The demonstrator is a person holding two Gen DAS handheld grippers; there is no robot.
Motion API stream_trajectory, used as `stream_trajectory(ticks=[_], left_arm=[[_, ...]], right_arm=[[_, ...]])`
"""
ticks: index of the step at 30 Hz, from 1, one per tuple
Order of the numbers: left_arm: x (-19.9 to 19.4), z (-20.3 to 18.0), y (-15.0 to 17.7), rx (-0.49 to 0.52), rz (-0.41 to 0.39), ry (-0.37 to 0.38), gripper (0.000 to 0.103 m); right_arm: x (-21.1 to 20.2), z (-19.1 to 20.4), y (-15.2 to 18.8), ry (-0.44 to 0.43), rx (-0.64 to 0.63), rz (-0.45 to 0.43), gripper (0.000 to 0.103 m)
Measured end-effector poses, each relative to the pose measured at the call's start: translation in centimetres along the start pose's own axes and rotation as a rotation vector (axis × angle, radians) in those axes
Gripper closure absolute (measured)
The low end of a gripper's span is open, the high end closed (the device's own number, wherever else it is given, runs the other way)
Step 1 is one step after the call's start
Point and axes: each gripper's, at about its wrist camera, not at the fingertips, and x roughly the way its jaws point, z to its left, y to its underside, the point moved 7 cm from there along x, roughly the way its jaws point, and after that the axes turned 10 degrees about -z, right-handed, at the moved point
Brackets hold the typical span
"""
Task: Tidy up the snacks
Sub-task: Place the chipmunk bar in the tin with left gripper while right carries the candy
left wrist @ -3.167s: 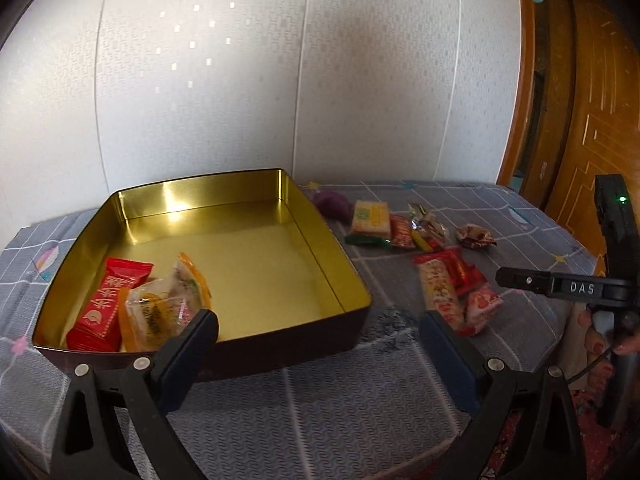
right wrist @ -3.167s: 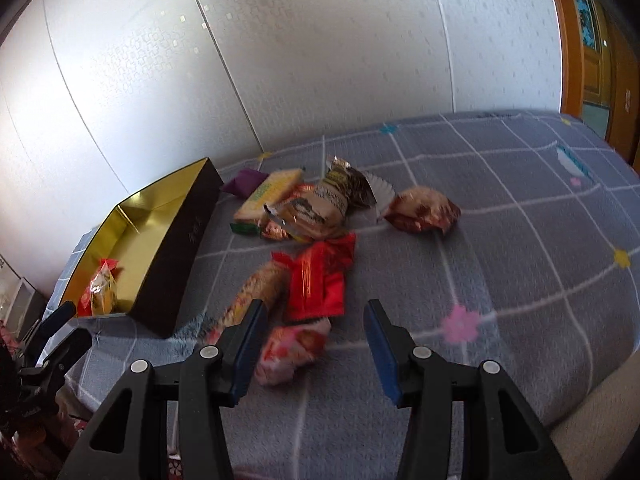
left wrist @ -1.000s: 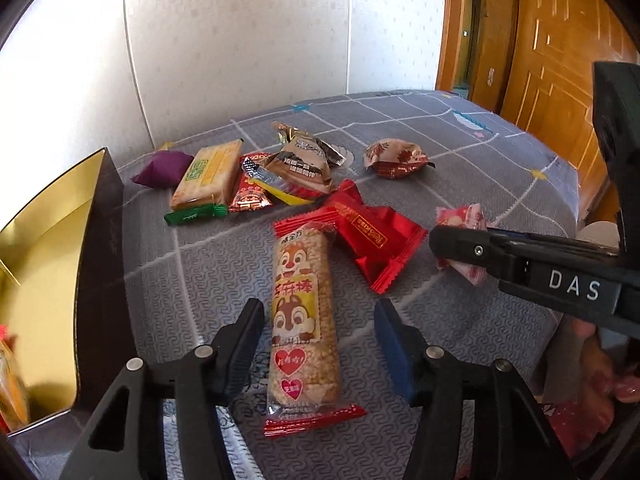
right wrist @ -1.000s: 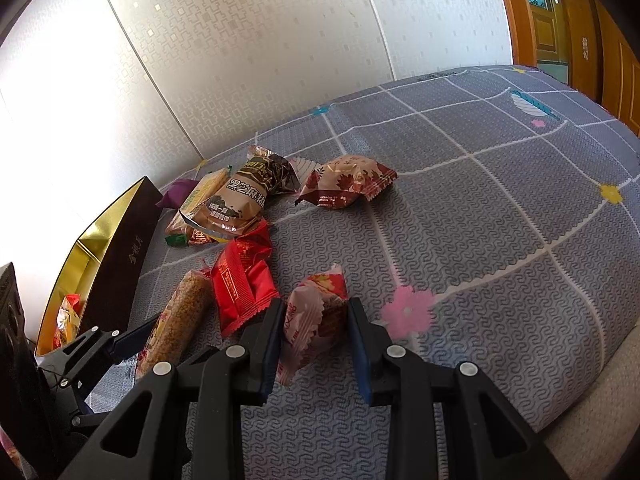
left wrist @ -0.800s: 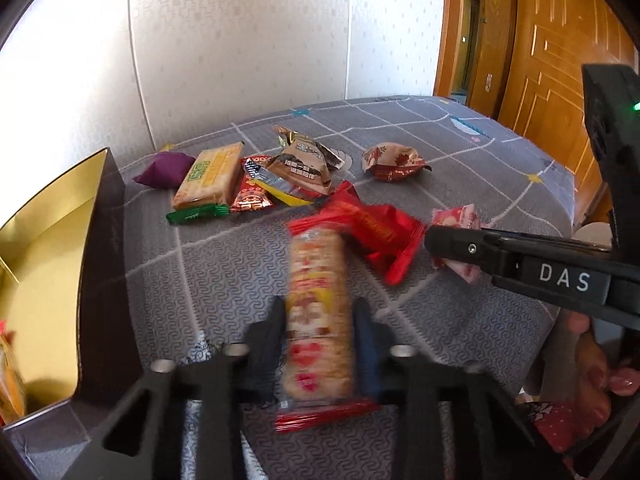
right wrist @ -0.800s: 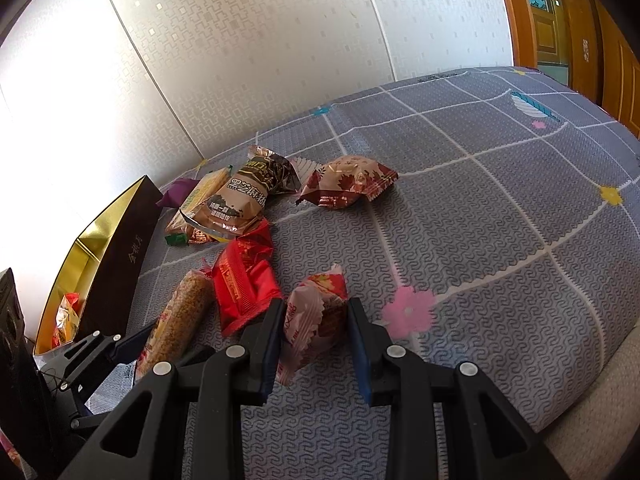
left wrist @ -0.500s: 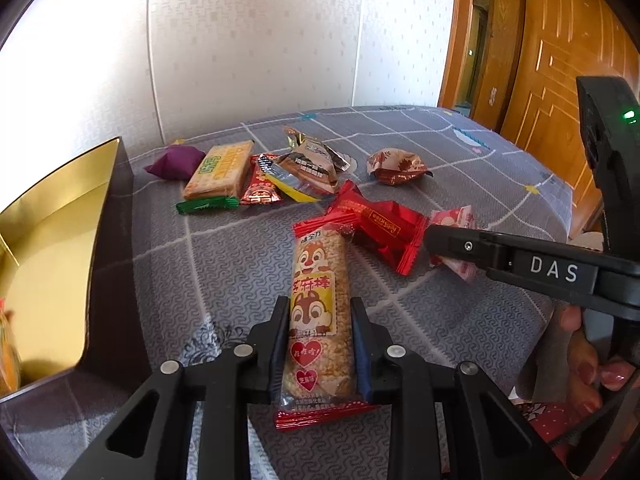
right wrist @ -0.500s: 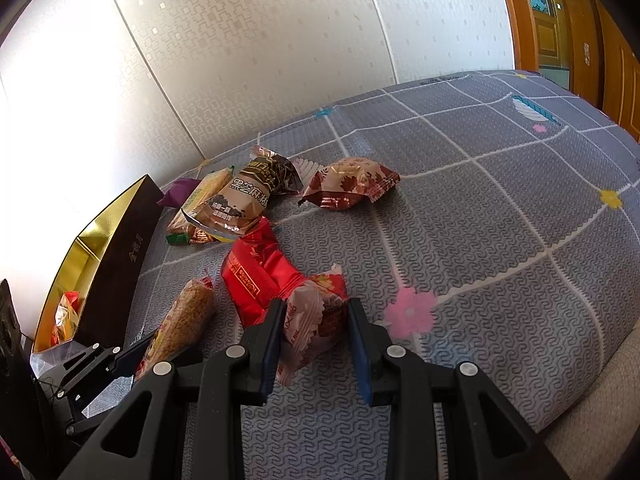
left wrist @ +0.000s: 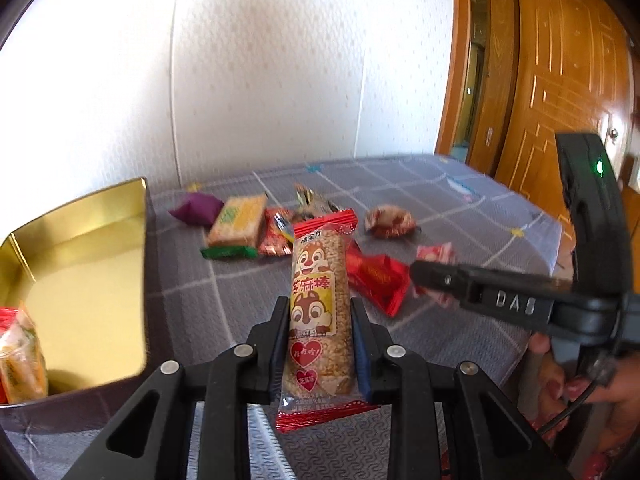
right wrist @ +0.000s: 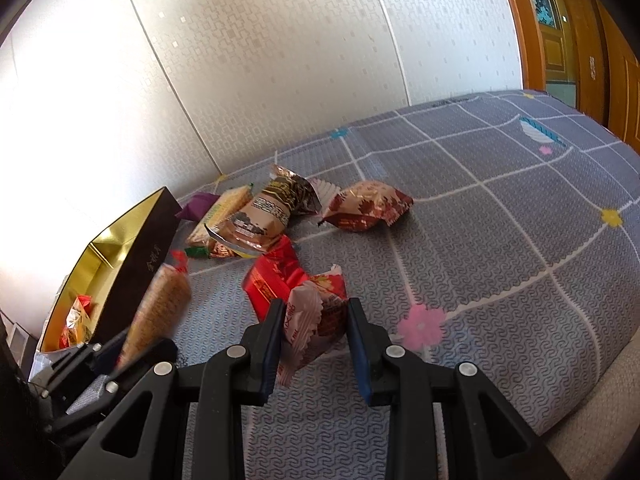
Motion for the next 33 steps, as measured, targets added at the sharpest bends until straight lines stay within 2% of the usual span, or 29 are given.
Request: stream_trajectory(ticks=[14,20,33], left_arm=[[-2.3,4.2,-2.0,-0.109,-0.067,-0.075,0.074],[-3.1,6.7,-2.4,-0.146,-0.081,-0.138,0.075],[-5.6,13.4,-1.4,-0.253,-0.091,-0.258,0.074]], right_arm=[[-0.5,1.7,-0.3,-0.067,-0.035,-0.029,0.073],[-0.5,2.3,-0.2,-0.086,-0.047,-0.032,0.073],[-1.0,7.3,-1.1,-0.182,-0.113,-0.018,0.073]])
